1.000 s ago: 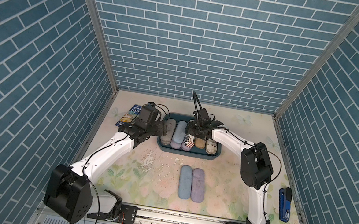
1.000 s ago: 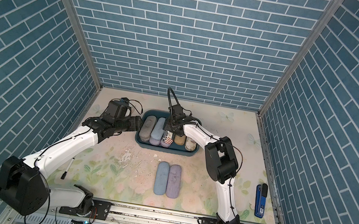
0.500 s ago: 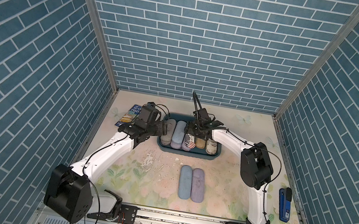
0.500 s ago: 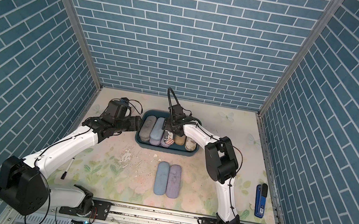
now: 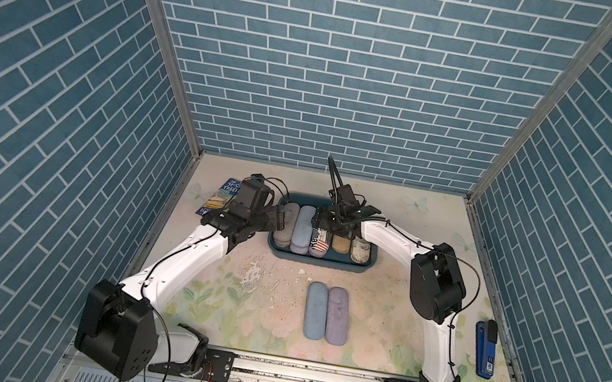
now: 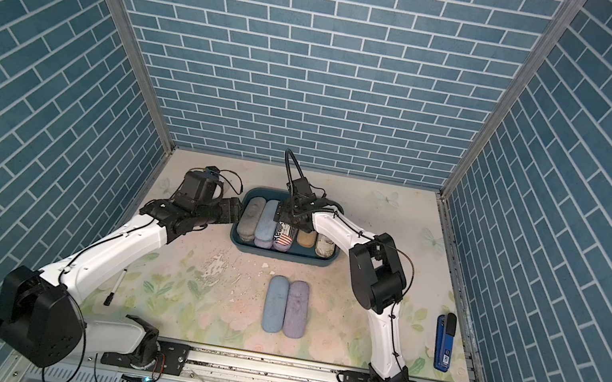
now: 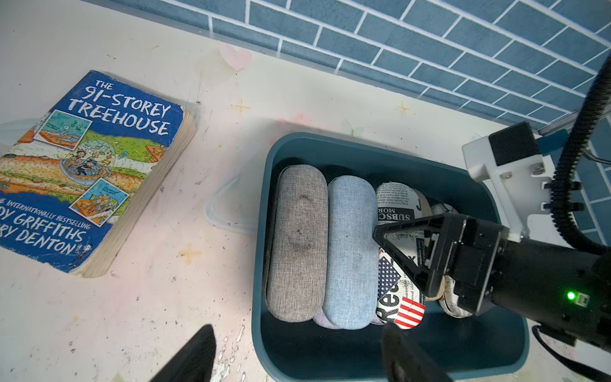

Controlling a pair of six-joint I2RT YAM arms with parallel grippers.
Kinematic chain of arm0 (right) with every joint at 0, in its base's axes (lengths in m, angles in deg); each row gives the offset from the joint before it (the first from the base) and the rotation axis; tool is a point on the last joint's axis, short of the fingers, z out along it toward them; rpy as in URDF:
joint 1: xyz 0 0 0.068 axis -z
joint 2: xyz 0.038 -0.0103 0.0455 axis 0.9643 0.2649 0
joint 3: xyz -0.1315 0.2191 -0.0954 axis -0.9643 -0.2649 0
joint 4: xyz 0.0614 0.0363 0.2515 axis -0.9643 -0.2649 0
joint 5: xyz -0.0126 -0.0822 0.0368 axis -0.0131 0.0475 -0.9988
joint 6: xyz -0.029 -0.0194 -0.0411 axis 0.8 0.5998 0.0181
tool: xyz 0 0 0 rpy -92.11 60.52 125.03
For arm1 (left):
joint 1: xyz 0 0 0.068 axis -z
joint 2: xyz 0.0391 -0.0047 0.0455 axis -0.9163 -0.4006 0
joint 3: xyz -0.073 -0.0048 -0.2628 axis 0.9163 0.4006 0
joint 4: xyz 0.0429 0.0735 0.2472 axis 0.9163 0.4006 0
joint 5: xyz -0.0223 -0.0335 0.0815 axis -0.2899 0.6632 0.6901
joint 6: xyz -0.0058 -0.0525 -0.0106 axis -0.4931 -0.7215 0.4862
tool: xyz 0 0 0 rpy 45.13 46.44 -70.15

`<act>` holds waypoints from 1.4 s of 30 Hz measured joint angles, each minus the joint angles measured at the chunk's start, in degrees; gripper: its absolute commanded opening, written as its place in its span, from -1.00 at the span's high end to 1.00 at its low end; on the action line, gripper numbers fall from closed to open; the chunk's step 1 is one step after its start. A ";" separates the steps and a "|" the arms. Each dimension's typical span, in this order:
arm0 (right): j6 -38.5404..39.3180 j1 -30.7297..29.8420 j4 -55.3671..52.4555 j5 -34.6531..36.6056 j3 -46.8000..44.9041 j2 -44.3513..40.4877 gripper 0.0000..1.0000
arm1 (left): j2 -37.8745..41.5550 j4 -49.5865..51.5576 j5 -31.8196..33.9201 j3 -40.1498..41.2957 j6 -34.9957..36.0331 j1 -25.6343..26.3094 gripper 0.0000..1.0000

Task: Put the glasses cases into the storage boxes
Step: Place the glasses case in the storage box, then pick up the glasses case at the center of the board.

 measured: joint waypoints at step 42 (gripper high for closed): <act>9.53 -10.71 -13.05 6.82 -42.71 -47.74 -0.71 | 0.46 -3.67 2.29 1.79 0.28 -0.13 -0.79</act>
